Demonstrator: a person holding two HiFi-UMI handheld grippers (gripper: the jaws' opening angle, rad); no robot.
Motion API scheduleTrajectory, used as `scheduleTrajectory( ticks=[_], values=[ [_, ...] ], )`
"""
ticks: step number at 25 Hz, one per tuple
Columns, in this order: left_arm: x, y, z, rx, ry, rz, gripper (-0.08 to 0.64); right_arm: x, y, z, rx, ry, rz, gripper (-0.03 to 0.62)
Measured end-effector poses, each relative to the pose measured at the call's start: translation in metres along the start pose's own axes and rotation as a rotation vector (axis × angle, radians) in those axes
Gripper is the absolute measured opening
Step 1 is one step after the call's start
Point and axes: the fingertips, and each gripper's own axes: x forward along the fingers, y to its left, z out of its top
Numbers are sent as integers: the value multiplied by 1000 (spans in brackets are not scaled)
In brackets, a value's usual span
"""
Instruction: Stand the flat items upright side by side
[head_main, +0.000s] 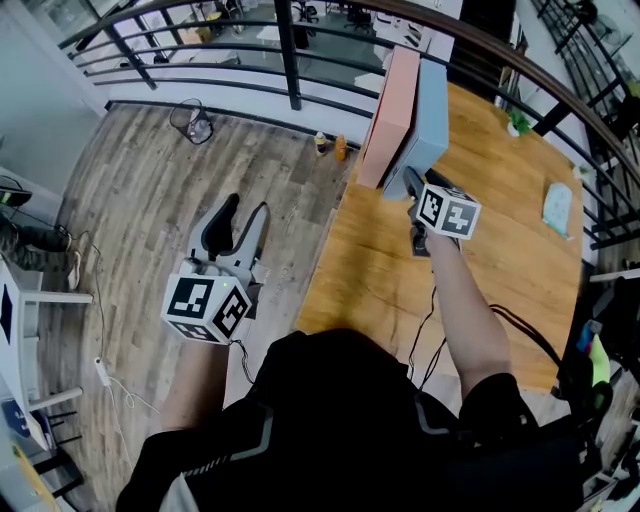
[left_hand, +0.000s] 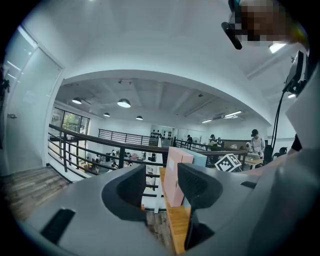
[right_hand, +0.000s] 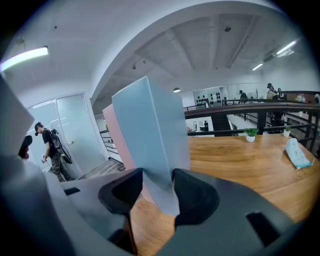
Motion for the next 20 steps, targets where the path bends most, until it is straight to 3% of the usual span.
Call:
scheduleTrajectory(
  ticks=[18,20],
  values=[
    [1,6,-1,13,10,9,215,19,5,4,-35,23,4,202],
    [1,5,1,16,6,5,215,14,5,5,-37,22,1,227]
  ],
)
